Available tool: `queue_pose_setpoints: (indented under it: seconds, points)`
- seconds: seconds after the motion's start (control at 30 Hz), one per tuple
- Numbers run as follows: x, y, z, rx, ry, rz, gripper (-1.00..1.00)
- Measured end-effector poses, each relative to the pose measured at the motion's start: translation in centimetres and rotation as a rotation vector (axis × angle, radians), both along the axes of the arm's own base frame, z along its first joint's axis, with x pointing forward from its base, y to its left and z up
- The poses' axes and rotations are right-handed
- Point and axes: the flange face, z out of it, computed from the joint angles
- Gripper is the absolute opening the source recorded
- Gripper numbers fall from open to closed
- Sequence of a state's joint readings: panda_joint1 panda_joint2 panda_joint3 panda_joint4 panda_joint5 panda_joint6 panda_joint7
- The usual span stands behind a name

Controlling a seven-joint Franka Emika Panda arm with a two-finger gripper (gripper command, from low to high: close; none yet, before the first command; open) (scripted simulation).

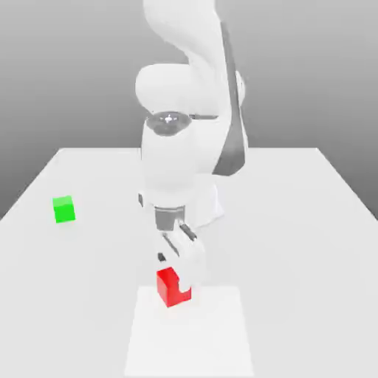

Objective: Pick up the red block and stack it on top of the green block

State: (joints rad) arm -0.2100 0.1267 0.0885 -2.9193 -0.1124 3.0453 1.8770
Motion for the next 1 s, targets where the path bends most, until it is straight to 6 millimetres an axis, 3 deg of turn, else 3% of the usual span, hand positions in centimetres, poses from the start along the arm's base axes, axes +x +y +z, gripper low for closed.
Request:
queue_pose_setpoints:
  seconds: [0.03, 0.27, 0.53, 0.67, 0.77, 0.87, 1.0]
  points:
    - [-0.1, 0.0, -0.7, 0.000, 0.000, 0.001, -1.00]
    - [-0.1, 0.0, -0.9, 0.000, -0.002, 0.001, -1.00]
    - [-0.1, -0.1, 4.9, -0.002, -0.001, -0.001, -1.00]
    - [-1.1, -6.4, 6.4, -0.009, -0.006, -0.170, -1.00]
    - [-3.1, -12.1, 7.2, -0.014, -0.009, -0.327, -1.00]
    - [-6.2, -17.3, 7.8, -0.018, -0.010, -0.486, -1.00]
    - [-11.8, -23.2, 8.6, -0.020, -0.010, -0.699, -1.00]
